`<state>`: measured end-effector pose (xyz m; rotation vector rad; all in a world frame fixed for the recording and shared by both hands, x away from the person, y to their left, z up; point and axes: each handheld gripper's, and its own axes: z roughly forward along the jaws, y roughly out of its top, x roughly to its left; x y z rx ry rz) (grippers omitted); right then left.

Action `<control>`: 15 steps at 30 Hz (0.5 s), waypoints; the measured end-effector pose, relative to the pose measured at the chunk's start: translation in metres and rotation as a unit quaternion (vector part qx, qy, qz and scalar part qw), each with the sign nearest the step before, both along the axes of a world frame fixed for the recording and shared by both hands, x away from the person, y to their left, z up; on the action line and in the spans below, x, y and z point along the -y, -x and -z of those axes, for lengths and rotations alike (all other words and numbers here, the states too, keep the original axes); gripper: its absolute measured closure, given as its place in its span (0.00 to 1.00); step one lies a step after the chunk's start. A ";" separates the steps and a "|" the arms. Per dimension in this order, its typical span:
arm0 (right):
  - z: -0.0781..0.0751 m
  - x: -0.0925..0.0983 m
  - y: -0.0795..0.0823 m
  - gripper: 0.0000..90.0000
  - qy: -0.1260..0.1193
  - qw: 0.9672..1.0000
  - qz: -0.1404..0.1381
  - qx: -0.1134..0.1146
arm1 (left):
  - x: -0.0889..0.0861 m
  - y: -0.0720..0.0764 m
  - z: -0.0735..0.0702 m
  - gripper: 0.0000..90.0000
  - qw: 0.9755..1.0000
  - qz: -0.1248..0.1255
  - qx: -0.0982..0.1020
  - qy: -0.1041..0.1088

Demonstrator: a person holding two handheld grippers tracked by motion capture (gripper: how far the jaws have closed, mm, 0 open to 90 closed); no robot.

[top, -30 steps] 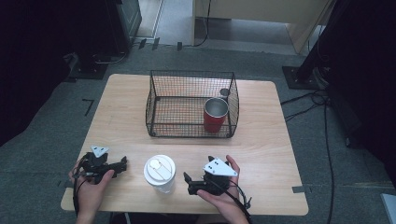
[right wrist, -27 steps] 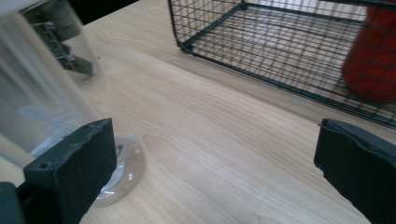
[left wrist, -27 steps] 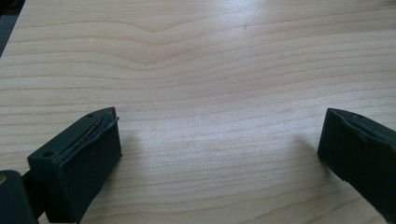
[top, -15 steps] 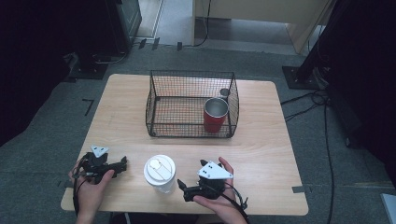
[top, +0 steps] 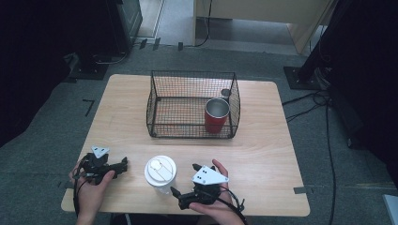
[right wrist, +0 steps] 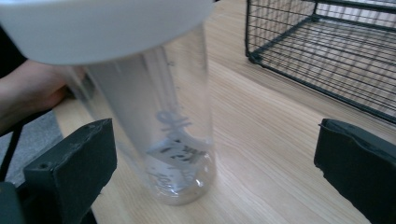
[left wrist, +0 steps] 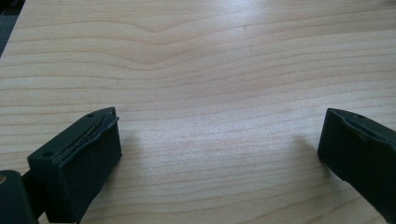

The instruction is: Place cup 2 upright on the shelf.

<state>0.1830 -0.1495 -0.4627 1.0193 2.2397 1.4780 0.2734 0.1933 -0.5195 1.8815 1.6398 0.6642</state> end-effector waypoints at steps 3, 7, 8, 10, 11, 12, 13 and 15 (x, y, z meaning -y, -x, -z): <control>-0.002 -0.005 0.001 0.00 -0.001 1.000 -0.012 0.004 | 0.000 0.000 0.000 0.00 1.000 0.000 0.000 0.000; -0.004 -0.012 0.002 0.00 -0.005 1.000 -0.021 0.006 | 0.000 0.000 0.000 0.00 1.000 0.000 0.000 0.000; -0.004 -0.012 0.002 0.00 -0.005 1.000 -0.021 0.006 | 0.000 0.000 0.000 0.00 1.000 0.000 0.000 0.000; -0.005 -0.016 0.002 0.00 -0.005 1.000 -0.026 0.007 | 0.000 0.000 0.000 0.00 1.000 0.000 0.000 0.000; -0.006 -0.018 0.002 0.00 -0.005 1.000 -0.028 0.008 | 0.000 0.000 0.000 0.00 1.000 0.000 0.000 0.000; -0.006 -0.020 0.002 0.00 -0.006 1.000 -0.029 0.008 | 0.000 0.000 0.000 0.00 1.000 0.000 0.000 0.000; -0.007 -0.021 0.002 0.00 -0.006 0.999 -0.031 0.010 | 0.000 0.000 0.000 0.00 1.000 0.000 0.000 0.000; -0.009 -0.025 0.001 0.00 -0.008 0.999 -0.033 0.011 | 0.000 0.000 0.000 0.00 1.000 0.000 -0.001 0.000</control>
